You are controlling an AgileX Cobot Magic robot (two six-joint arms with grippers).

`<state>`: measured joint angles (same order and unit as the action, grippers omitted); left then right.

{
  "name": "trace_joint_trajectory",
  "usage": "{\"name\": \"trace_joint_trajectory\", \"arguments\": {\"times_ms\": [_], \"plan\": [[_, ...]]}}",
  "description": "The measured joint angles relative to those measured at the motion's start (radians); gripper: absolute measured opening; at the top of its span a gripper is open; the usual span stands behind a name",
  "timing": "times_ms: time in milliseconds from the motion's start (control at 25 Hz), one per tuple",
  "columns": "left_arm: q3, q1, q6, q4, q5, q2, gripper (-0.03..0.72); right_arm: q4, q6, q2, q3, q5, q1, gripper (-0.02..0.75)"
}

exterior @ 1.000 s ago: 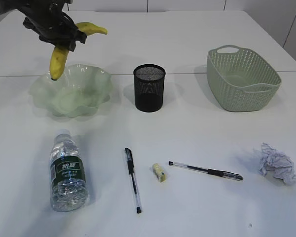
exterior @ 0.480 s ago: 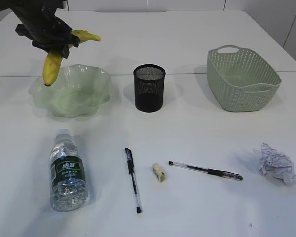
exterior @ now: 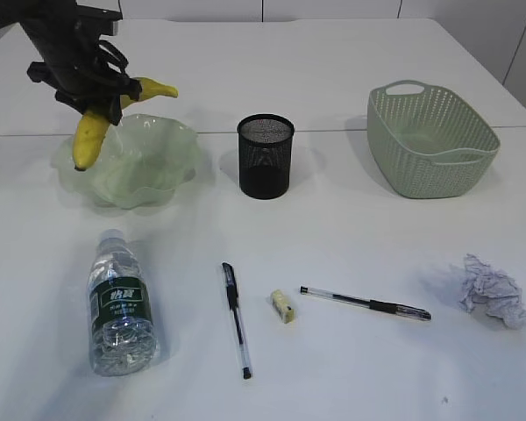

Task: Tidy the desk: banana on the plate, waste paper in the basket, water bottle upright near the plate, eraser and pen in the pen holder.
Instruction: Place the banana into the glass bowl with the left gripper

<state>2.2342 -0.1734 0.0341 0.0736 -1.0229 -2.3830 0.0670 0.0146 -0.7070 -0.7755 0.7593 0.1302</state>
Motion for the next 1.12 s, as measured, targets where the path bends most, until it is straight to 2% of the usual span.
{"name": "trace_joint_trajectory", "arguments": {"times_ms": [240, 1120], "plan": [[0.000, 0.000, 0.000, -0.005, -0.062, -0.011, 0.252, 0.000, 0.000, 0.000, 0.000, 0.000, 0.000, 0.400], [0.000, 0.000, 0.000, -0.009, -0.064, -0.015, 0.253, 0.014, 0.000, -0.035, 0.000, 0.038, 0.000, 0.400]]}}
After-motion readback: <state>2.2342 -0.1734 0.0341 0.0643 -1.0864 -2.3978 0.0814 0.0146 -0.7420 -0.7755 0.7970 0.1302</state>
